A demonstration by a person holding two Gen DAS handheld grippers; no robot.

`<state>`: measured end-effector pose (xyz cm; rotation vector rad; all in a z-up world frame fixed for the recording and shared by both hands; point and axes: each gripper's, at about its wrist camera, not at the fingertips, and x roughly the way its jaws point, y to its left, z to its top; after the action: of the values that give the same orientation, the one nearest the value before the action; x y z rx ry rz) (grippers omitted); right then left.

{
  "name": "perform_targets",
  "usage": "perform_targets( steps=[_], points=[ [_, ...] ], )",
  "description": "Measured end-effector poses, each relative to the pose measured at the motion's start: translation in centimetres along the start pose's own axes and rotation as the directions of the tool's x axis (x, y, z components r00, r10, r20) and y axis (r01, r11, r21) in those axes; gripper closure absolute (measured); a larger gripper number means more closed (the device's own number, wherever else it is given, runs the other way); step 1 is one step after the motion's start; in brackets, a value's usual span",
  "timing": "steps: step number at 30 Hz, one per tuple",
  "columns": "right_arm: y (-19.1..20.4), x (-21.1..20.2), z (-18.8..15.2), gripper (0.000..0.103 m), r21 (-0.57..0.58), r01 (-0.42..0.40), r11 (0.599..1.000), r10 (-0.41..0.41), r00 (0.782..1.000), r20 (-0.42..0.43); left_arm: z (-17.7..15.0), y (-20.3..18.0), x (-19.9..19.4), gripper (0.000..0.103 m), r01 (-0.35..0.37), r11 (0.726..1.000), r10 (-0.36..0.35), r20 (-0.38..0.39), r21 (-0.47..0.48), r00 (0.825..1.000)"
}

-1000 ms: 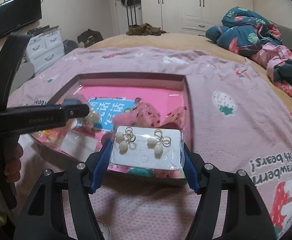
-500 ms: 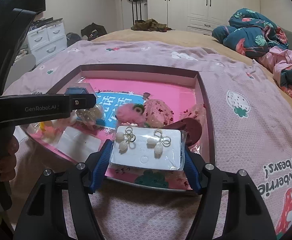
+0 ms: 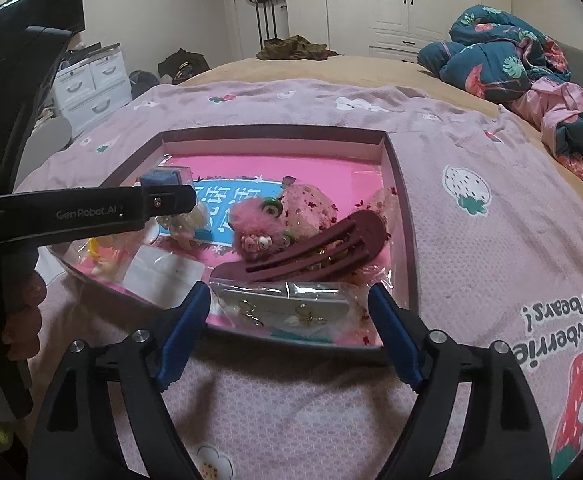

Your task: Organize jewelry

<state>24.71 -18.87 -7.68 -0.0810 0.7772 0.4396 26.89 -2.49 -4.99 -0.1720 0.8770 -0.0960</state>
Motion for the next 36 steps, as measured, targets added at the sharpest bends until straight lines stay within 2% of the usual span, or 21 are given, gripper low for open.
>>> perform_targets(
  steps=[5,21,23,27,29,36],
  points=[
    [-0.3,-1.2,-0.5,0.017,0.016,0.007,1.0,-0.008,1.0,0.01,0.0,-0.4,-0.2,0.066,0.005,1.0,-0.005,-0.002,0.009,1.0],
    [-0.7,-4.0,-1.2,0.013,0.037,0.019,0.999,-0.019,1.0,0.019,-0.2,-0.8,-2.7,0.06,0.001,1.0,-0.002,0.022,0.008,1.0],
    [-0.7,-4.5,-1.1,0.012,0.036,0.02,0.999,-0.021,0.999,0.027,-0.2,-0.8,-3.3,0.056,0.001,1.0,-0.002,0.029,0.005,1.0],
    [-0.6,-5.7,-0.9,0.009,0.03,0.029,0.999,-0.03,0.999,0.042,-0.5,-0.7,-4.9,0.053,-0.003,1.0,0.003,0.049,-0.002,0.999],
    [-0.5,-6.4,-1.0,0.007,0.028,0.034,0.999,-0.035,0.998,0.051,-0.7,-0.7,-5.8,0.047,-0.006,1.0,0.006,0.055,-0.002,0.998],
    [-0.4,-8.4,-1.4,0.005,0.032,0.055,0.998,-0.057,0.996,0.072,-1.6,-0.5,-8.9,0.041,-0.008,1.0,0.008,0.097,-0.003,0.995]
  ],
)
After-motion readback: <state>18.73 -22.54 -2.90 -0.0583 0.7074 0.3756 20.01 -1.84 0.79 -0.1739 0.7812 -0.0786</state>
